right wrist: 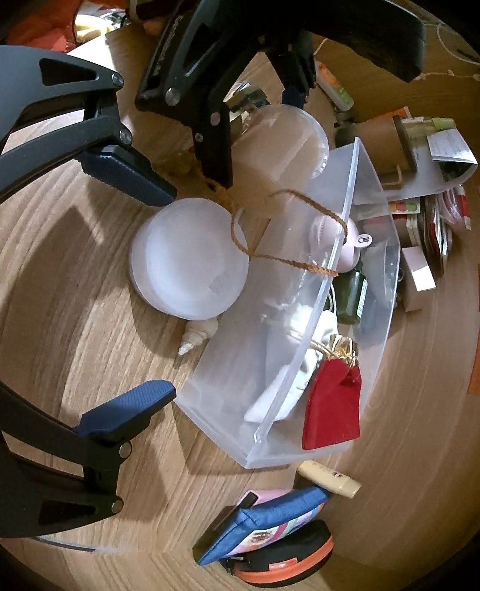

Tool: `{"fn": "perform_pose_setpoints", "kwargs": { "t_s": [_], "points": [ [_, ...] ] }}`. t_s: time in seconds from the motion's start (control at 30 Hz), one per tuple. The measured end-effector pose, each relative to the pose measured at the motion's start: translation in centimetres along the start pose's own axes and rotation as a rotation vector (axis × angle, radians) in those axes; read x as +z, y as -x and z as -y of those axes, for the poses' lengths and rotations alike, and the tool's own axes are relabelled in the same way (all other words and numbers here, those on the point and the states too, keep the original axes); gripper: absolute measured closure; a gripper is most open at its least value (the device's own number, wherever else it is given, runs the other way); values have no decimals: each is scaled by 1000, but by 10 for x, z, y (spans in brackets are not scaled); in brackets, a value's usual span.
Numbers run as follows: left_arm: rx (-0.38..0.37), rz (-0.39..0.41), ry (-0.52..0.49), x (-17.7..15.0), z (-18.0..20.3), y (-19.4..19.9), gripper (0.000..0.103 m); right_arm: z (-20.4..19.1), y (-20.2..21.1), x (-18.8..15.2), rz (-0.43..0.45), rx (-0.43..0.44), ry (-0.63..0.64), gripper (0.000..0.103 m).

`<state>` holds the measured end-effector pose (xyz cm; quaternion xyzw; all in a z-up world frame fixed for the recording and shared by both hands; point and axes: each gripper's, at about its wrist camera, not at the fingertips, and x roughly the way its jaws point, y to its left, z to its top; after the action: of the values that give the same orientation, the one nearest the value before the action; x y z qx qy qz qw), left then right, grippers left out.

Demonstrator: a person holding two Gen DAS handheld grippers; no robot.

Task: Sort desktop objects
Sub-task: 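Grasp the white cylindrical cup with the left gripper while the right gripper approaches the white lid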

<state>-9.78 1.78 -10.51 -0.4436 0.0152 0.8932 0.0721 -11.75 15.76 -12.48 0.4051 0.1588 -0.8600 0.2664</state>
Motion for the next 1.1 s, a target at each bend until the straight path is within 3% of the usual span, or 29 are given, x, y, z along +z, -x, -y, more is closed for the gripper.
{"fn": "perform_pose_setpoints", "kwargs": {
  "t_s": [0.13,0.23,0.37,0.53,0.67,0.73,0.8,0.87,1.1],
  "points": [
    [4,4,18,-1,-2,-2,2,3,-3,1,-4,21,-27,11],
    [4,15,17,-1,-2,-1,2,5,-5,4,-10,48,-46,18],
    [-27,45,-1,0,1,1,21,1,-5,6,-6,49,-38,18],
    [-47,42,12,2,-1,-1,23,-6,-4,6,14,25,-12,19],
    [-57,61,7,2,2,3,31,-8,-2,6,28,19,1,21],
    [-46,66,2,1,4,4,32,-8,0,6,32,42,-1,26],
    [-40,71,3,0,5,5,33,-8,2,7,26,77,-7,47],
    [-33,74,-7,-1,6,7,34,-6,1,6,17,51,-6,48],
    [-34,85,-16,-3,5,12,35,1,-3,9,-6,98,-60,45]
  ]
}}
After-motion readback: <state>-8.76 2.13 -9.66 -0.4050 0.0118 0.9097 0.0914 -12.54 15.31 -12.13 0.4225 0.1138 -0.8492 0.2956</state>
